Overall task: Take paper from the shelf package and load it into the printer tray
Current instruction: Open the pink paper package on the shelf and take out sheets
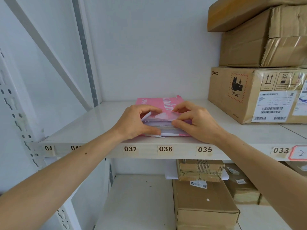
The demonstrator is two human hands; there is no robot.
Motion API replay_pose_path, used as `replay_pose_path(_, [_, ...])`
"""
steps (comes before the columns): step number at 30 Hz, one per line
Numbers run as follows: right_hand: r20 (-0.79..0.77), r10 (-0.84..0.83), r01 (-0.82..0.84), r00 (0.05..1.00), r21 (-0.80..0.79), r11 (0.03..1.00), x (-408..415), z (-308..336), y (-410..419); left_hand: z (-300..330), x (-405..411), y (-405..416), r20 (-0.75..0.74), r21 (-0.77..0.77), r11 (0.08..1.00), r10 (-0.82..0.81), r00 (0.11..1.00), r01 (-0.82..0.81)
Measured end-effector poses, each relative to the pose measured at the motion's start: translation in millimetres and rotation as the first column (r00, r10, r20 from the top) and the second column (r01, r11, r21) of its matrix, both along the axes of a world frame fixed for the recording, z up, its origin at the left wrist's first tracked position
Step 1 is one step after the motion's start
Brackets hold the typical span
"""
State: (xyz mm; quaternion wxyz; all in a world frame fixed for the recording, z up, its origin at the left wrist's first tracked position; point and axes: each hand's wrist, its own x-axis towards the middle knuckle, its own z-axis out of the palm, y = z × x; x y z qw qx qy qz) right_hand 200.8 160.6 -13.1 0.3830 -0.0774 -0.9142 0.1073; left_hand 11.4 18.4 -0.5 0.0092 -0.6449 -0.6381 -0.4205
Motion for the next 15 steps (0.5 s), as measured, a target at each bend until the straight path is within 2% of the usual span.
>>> replay_pose_path(3, [-0.039,-0.022,0.021,0.999,-0.004,1.000,-7,3,1,0,1,-2,-0.021,-0.011,1.000,0.012,1.000,-0.013])
replay_pose_path(11, [0.009,-0.109,0.110,0.994,-0.040,0.993,-18,6,3,-2,3,-7,-0.099,-0.004,0.999,0.035,0.994,-0.036])
replay_pose_path(15, [0.025,-0.128,0.127,0.992,0.011,0.992,-16,9,1,-1,4,-8,-0.114,-0.008,0.999,0.045,0.992,-0.046])
